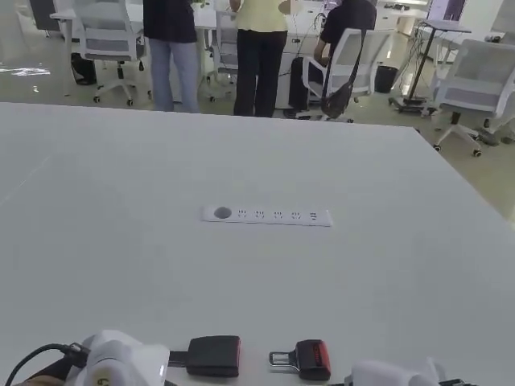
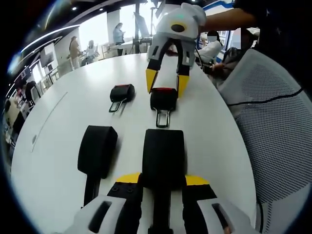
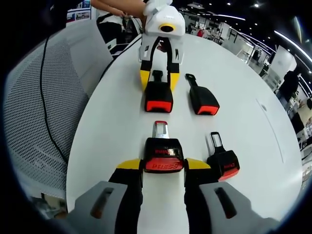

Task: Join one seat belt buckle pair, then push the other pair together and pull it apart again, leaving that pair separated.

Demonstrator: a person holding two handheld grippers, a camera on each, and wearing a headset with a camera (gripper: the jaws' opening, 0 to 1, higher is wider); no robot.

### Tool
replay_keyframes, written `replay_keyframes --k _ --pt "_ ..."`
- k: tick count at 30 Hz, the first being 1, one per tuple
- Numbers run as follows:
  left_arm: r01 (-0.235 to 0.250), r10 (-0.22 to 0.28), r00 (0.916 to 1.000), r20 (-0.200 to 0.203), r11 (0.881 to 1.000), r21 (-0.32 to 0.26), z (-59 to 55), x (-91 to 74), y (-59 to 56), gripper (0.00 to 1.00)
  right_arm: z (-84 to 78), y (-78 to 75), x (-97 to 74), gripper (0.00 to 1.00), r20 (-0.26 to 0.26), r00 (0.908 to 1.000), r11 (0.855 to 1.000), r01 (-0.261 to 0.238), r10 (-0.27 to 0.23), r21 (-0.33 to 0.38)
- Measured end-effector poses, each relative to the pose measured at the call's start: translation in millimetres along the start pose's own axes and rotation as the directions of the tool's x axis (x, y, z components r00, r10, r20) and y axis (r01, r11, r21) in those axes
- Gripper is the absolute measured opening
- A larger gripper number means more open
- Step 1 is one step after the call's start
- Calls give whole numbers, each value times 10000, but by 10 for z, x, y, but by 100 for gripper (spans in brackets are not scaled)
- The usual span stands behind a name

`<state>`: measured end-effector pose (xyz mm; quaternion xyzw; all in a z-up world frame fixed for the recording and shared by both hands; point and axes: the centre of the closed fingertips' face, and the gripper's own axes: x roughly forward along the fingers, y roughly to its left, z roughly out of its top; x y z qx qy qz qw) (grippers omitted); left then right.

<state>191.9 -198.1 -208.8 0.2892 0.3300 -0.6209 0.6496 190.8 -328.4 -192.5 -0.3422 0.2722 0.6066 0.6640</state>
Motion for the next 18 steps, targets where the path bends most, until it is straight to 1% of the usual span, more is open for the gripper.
replay_keyframes --k 18 --pt "-26 26 10000 -19 10000 -37 5 0 -6 32 141 23 102 31 139 9998 9999 -129 129 33"
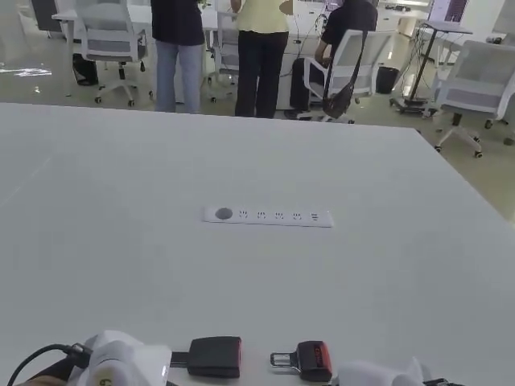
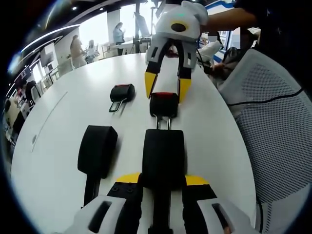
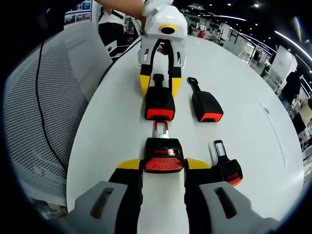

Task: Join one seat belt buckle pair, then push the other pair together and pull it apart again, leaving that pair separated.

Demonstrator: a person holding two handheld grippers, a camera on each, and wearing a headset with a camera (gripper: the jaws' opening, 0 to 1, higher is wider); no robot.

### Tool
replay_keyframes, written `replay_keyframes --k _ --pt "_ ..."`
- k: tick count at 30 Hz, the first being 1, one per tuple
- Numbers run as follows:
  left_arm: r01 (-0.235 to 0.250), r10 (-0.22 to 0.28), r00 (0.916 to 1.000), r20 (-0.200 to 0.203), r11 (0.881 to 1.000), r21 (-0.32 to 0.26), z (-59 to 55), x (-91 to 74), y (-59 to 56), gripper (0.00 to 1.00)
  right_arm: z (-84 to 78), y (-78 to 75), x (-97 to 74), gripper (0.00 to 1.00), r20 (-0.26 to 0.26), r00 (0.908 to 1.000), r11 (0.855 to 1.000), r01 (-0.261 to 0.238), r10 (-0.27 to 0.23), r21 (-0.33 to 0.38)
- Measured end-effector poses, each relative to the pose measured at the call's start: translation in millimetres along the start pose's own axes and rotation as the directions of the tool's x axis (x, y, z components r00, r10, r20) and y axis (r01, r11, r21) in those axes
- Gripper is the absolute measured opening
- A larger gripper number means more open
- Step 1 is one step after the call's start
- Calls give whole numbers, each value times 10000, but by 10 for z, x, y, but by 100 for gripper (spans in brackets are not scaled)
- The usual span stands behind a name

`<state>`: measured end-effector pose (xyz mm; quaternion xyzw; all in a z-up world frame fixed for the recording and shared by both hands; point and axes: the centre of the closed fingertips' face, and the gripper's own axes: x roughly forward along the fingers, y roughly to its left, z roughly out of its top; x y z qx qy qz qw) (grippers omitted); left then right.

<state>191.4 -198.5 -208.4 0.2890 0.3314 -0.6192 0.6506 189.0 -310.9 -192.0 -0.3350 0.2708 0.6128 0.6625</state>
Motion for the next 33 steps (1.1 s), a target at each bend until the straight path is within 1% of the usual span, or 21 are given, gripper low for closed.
replay_keyframes --k 10,23,26,33 --pt "-16 16 10000 18 10000 -24 -8 -4 8 32 5 -8 58 31 -17 10000 10000 -59 59 31" --pt "-37 37 10000 14 10000 -48 3 -3 3 32 59 -11 133 31 114 9999 9999 -118 118 12" --pt "-31 31 10000 13 10000 -37 1 -2 7 32 88 3 142 31 149 9998 9999 -127 127 2" --pt "-51 52 10000 67 10000 -49 3 -2 4 32 84 8 140 31 168 9998 10000 -47 49 -88"
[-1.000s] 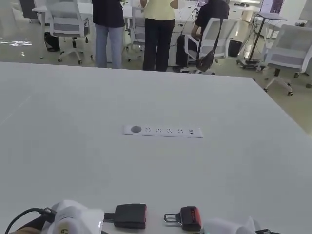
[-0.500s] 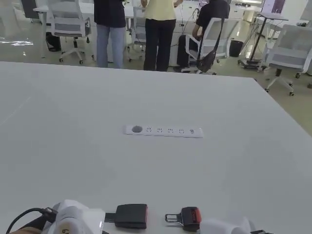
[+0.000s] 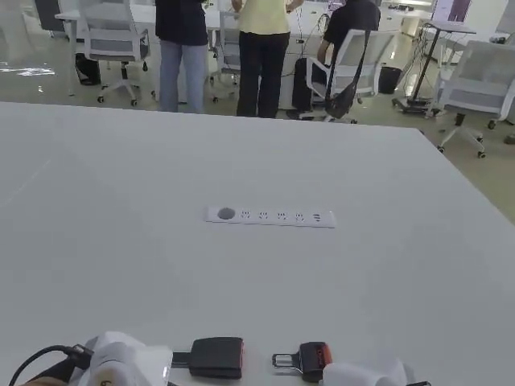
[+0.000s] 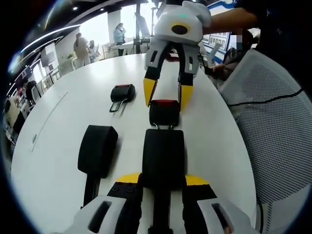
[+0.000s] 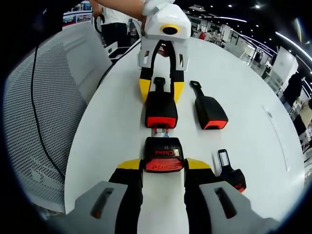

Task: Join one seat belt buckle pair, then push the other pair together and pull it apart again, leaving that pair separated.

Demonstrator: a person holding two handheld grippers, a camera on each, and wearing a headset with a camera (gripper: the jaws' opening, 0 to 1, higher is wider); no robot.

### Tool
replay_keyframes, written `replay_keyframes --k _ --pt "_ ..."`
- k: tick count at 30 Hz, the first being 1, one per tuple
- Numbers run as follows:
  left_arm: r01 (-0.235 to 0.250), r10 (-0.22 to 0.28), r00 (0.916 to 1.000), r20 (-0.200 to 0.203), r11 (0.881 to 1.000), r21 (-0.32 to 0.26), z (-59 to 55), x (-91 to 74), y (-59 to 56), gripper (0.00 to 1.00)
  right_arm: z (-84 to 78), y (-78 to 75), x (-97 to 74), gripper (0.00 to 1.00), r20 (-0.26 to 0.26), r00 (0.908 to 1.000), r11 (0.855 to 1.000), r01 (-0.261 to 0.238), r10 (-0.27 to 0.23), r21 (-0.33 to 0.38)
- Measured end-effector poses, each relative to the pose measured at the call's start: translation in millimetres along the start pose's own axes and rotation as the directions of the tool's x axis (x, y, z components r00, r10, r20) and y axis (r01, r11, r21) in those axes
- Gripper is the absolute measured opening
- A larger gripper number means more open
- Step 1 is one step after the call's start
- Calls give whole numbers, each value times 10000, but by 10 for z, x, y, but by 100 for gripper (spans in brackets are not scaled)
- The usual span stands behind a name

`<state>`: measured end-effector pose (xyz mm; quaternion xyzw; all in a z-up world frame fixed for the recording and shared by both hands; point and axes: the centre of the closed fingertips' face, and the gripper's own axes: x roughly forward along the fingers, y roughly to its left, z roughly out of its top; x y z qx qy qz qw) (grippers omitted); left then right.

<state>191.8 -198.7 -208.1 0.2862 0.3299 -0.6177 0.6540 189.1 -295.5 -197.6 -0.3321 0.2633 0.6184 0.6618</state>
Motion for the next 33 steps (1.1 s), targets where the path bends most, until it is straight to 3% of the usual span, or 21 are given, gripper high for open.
replay_keyframes --k 33 --pt "-26 26 10000 53 10000 -46 -2 -6 8 31 39 19 18 29 -155 9998 9998 -116 119 177"
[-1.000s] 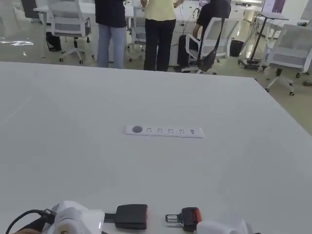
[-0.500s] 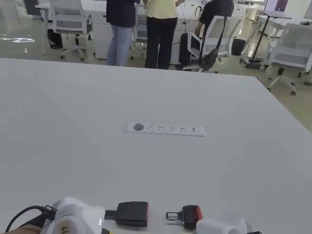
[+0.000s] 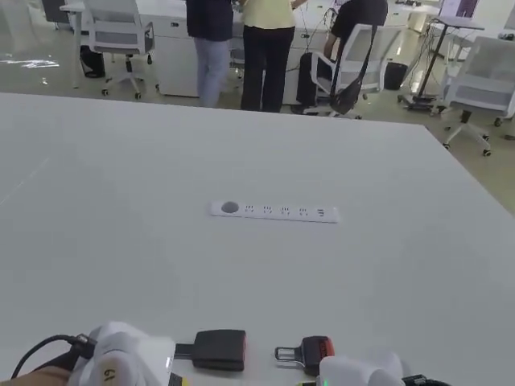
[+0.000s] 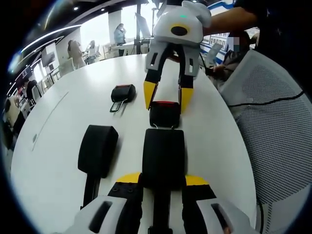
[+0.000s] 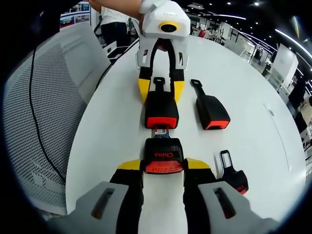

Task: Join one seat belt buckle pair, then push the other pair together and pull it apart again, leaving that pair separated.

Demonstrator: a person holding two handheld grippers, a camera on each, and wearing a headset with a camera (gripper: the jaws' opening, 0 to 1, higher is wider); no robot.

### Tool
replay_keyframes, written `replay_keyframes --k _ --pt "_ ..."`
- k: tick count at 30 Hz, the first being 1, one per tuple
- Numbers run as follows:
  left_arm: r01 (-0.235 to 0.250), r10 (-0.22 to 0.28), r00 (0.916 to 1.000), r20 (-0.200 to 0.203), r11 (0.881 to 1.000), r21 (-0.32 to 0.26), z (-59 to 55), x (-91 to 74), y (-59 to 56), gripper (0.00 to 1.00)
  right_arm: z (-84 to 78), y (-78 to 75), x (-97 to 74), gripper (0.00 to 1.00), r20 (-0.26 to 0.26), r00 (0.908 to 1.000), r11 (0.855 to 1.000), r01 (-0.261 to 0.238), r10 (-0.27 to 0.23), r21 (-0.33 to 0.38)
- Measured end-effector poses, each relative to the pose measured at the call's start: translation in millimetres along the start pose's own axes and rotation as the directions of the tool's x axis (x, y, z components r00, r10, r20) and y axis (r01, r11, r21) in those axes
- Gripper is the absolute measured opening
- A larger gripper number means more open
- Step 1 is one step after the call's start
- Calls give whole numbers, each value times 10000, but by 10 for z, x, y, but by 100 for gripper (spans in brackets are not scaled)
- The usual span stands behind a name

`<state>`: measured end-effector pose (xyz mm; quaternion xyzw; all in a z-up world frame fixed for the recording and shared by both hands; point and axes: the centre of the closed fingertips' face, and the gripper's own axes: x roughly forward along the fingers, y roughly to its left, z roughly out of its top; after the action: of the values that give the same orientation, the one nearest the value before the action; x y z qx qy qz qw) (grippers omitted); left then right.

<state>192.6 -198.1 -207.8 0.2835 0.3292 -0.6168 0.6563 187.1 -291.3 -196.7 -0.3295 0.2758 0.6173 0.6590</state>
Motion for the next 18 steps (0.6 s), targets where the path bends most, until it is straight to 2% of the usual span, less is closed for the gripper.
replay_keyframes --k 18 --pt "-17 16 10000 -26 10000 -56 -3 -1 -5 31 18 -30 50 28 -81 10000 10000 -56 56 27"
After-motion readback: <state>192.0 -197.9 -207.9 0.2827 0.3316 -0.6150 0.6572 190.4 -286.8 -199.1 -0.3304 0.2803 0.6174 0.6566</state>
